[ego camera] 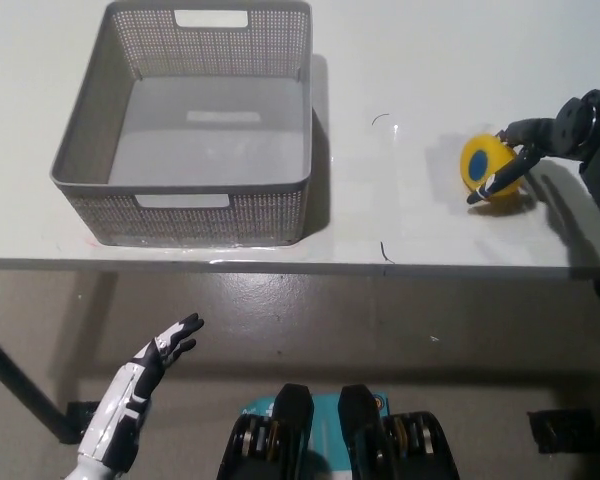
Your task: Use the right hand to pick up a yellow duck toy and place it into a container on the left hand side
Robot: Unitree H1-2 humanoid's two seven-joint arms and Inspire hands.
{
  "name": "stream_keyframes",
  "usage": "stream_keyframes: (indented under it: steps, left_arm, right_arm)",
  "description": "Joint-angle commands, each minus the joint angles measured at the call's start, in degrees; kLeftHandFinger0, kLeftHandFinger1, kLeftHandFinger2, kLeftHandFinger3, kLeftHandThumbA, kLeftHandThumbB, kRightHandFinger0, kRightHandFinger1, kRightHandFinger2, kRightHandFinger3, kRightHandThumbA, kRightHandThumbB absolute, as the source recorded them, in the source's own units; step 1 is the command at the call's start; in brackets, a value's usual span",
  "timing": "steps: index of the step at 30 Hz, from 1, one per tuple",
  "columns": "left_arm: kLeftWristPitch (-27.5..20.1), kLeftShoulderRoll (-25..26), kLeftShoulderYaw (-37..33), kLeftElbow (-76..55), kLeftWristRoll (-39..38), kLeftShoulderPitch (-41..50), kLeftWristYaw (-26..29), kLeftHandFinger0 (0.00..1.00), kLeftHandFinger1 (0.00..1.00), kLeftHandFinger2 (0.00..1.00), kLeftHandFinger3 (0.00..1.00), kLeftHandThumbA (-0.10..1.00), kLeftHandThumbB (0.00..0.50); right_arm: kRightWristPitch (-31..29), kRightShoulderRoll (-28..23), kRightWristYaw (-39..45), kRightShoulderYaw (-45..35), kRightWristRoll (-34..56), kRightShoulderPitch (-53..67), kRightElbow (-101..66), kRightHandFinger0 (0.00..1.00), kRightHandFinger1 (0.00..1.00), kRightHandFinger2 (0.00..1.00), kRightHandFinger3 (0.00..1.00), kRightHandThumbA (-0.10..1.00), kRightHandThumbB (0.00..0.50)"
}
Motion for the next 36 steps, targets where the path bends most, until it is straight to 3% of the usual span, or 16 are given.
stream_keyframes:
  steps: [1,2,5,6,7,8,9,11,13,16,19,21,26,30,33,36]
  left_arm:
    - [-1.66,0.99,0.83,-1.58,-1.04,-0.69,-0.12,1.00,1.00,1.00,1.00,1.00,0.290]
    - [-1.63,0.94,0.87,-1.61,-1.07,-0.67,-0.08,1.00,1.00,1.00,1.00,1.00,0.291]
    - [-2.10,0.98,0.88,-1.28,-0.96,-0.84,-0.12,1.00,1.00,1.00,1.00,1.00,0.281]
    - [-2.31,0.99,0.90,-1.18,-0.89,-0.86,-0.13,1.00,1.00,1.00,1.00,1.00,0.281]
    - [-2.31,1.02,0.96,-1.07,-0.96,-1.06,-0.13,1.00,1.00,1.00,1.00,1.00,0.281]
    - [-2.28,0.96,0.97,-1.12,-1.06,-1.04,-0.12,1.00,1.00,1.00,1.00,1.00,0.280]
    - [-2.10,0.85,0.99,-1.24,-1.02,-0.98,-0.01,1.00,1.00,1.00,1.00,1.00,0.277]
    - [-2.38,0.89,0.96,-0.97,-1.16,-1.08,-0.12,1.00,1.00,1.00,1.00,1.00,0.278]
    - [-2.87,0.78,1.02,-0.75,-0.80,-1.17,0.11,1.00,1.00,1.00,1.00,1.00,0.267]
    - [-1.52,0.95,1.17,-1.13,-0.91,-1.47,0.12,1.00,1.00,1.00,1.00,1.00,0.264]
    - [-1.82,0.88,1.17,-0.99,-0.91,-1.60,0.14,1.00,1.00,1.00,1.00,1.00,0.229]
    - [-2.14,1.01,1.11,-0.74,-0.76,-1.75,0.05,1.00,1.00,1.00,1.00,1.00,0.216]
    - [-2.11,1.17,1.15,-0.50,-1.14,-1.92,-0.16,1.00,1.00,1.00,1.00,1.00,0.209]
    - [-1.19,1.22,1.28,-0.98,-0.71,-1.96,0.05,1.00,1.00,1.00,1.00,1.00,0.220]
    - [-0.84,1.04,1.42,-1.26,-0.48,-1.76,0.28,1.00,1.00,1.00,1.00,1.00,0.211]
    - [-1.02,0.94,1.46,-0.94,-0.78,-1.79,0.05,1.00,1.00,1.00,1.00,1.00,0.210]
  right_arm:
    - [-0.08,0.44,0.42,-0.50,0.24,-0.95,0.57,1.00,1.00,1.00,1.00,1.00,0.409]
    - [-0.75,0.45,-1.15,-0.17,-0.17,-0.74,0.45,1.00,1.00,1.00,1.00,1.00,0.386]
    - [-0.54,0.52,-11.86,-4.41,2.86,0.80,-0.10,0.31,0.45,0.61,0.59,0.43,0.285]
    - [-1.35,0.59,-15.24,-5.16,2.90,1.32,-0.32,0.31,0.45,0.61,0.59,0.43,0.285]
    - [-2.56,0.63,-20.63,-5.49,2.49,1.93,-0.66,1.00,1.00,1.00,0.63,-0.02,0.187]
    - [-3.17,0.64,-24.35,-6.06,2.55,2.45,-0.81,1.00,1.00,1.00,0.63,-0.08,0.153]
    - [-3.45,0.61,-25.95,-6.66,2.85,2.63,-0.85,1.00,1.00,0.94,0.66,-0.10,0.095]
    - [-4.87,0.41,-28.86,-7.74,3.47,3.02,-0.94,0.25,0.36,0.38,0.31,-0.10,0.095]
    - [-5.89,0.21,-30.67,-9.10,4.43,3.35,-0.99,0.04,0.29,0.43,0.29,-0.10,0.093]
    - [-6.89,-0.05,-33.50,-10.89,5.24,3.59,-1.07,0.30,0.66,0.88,0.52,-0.10,0.109]
    - [-7.07,-0.29,-34.44,-11.91,5.55,3.73,-0.95,0.32,0.68,0.90,0.60,-0.10,0.110]
    - [-7.36,-0.42,-35.06,-12.38,5.65,3.89,-0.89,0.19,0.53,0.70,0.48,-0.10,0.101]
    - [-7.70,-0.60,-36.52,-13.87,6.05,3.74,-0.97,0.19,0.56,0.77,0.51,-0.10,0.112]
    - [-9.95,-0.95,-37.87,-15.54,6.81,2.13,-1.86,0.00,0.39,0.65,0.35,-0.10,0.121]
    - [-13.54,-1.03,-38.79,-18.06,8.46,0.03,-3.32,0.00,0.46,0.84,0.59,-0.10,0.112]
    - [-14.89,-0.61,-39.88,-20.24,9.23,-2.45,-6.73,0.00,0.46,0.76,0.81,-0.10,0.124]
